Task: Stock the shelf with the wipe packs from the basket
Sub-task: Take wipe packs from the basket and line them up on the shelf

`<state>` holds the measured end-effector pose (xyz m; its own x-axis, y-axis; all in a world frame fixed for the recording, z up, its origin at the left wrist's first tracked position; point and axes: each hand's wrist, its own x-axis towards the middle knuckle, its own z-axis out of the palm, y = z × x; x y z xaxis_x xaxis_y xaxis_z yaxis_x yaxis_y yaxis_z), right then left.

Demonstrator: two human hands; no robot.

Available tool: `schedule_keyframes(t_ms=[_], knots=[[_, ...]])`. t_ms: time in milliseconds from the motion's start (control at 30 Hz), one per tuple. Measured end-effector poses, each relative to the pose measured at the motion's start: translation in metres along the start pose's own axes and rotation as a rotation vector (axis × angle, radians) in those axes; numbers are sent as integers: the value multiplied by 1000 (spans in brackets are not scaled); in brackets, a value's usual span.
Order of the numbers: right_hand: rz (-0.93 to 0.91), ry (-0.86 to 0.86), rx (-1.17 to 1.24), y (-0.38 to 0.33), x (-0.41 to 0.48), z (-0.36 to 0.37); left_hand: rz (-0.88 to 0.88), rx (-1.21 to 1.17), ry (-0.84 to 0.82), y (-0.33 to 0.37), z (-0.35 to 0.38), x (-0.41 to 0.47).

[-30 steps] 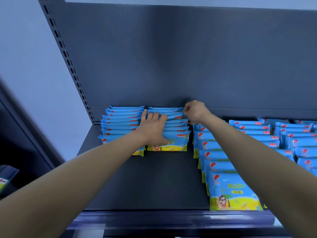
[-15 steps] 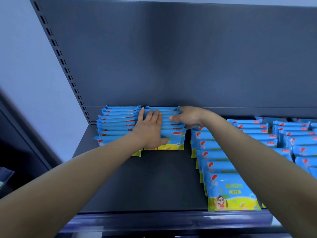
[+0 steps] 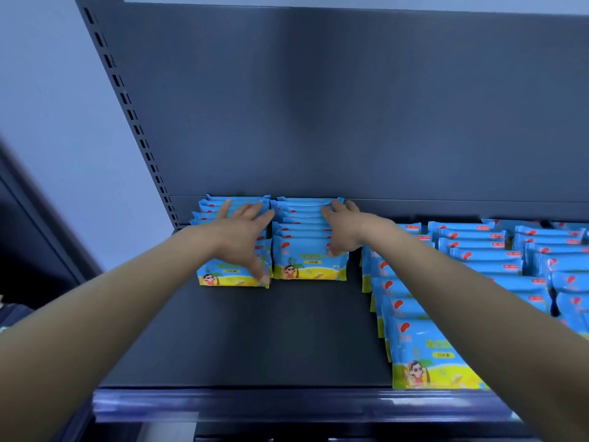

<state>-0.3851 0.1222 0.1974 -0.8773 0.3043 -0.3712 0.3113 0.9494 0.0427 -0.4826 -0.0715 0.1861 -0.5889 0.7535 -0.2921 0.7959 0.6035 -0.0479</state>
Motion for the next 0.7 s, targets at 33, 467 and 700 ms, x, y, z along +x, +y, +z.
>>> schedule_keyframes(t_ms=[33,467,700], knots=[[-5,12,-22,-7,1,1,-38,73,-48,-6,4,-5],[-91,42,-91,-27,7,15,-48,-10,23,-24,32,-4],[-45,38,60,-13,-1,4,24,-34,211,-2,32,1]])
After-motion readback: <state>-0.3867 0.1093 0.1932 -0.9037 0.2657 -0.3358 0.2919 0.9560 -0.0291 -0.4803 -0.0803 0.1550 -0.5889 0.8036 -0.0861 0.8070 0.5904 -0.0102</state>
